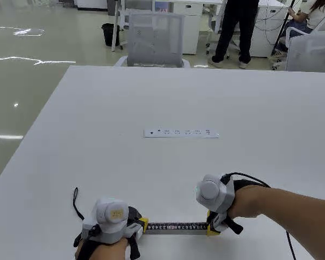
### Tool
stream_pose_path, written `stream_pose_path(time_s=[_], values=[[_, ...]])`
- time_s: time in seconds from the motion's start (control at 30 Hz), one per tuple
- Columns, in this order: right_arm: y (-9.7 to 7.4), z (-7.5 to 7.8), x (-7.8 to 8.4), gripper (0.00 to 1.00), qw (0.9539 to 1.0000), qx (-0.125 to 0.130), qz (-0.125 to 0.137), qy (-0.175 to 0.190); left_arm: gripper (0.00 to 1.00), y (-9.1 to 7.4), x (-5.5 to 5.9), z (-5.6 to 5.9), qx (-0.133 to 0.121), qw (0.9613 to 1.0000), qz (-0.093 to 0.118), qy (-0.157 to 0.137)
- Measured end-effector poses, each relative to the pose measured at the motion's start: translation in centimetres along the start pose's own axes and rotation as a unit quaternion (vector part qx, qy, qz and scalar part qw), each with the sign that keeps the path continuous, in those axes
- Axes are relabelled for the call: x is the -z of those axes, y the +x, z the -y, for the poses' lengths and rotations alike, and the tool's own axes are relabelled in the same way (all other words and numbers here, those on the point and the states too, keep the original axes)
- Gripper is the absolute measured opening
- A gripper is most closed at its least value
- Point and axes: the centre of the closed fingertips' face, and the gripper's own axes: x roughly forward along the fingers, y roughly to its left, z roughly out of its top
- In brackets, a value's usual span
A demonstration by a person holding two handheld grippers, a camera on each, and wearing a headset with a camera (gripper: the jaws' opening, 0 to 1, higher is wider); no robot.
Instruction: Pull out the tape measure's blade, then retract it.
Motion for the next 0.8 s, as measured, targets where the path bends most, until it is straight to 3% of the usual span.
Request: stream_pose_path(time_s=[0.8], values=[[0.43,0.01,-0.96,0.15,1.0,-0.001,0.005,0.003,0.64,-0.02,0.0,-0.01,0.001,1.0,0.0,-0.001]])
